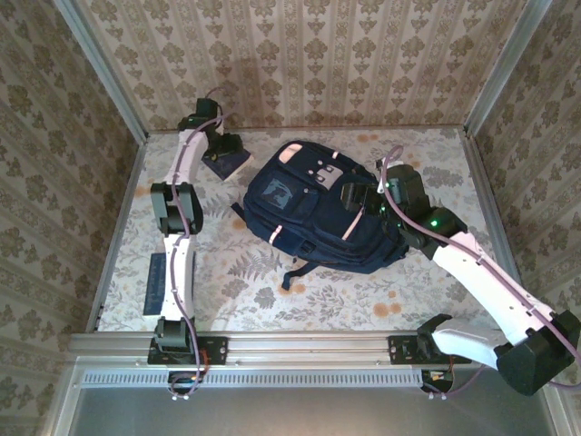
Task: Pack the student bag
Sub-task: Move the book to the top-left of the table.
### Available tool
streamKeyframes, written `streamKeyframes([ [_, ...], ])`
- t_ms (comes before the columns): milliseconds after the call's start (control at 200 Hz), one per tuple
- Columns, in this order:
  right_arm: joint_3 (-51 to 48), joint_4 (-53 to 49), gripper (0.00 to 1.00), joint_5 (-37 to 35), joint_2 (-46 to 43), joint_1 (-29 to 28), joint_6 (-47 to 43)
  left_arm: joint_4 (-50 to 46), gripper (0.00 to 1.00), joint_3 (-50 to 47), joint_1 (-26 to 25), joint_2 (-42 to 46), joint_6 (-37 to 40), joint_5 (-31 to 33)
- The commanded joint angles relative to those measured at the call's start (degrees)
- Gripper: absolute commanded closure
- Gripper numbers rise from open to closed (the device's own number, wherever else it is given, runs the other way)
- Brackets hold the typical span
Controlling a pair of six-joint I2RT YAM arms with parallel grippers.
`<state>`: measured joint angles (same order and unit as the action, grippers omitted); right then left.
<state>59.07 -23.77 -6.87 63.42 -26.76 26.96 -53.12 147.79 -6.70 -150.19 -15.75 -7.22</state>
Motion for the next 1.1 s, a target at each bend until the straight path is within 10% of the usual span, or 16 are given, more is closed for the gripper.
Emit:
streamKeyframes([
  [0, -0.97, 0.93, 0.12, 0.06, -1.88, 0.13, -0.85, -3.84, 0.23, 2.71, 1.29, -2.87, 0.57, 0.56],
  [650, -1.91, 0.22, 0.12, 0.36, -7.1, 0.13, 1.06, -16.23, 0.26, -3.67, -0.07, -5.14, 7.65, 11.04],
  [735, -2.2, 0.08, 0.12, 0.7, -7.92, 0.11, 1.71, -16.7, 0.0, -5.25, -0.15, -3.99, 7.83, 13.53],
  [1095, -1.7, -0.74, 0.12, 1.9, -10.1, 0.22, 2.98, -17.88, 0.16, -15.48, 0.99, 4.25, 7.93, 14.31],
])
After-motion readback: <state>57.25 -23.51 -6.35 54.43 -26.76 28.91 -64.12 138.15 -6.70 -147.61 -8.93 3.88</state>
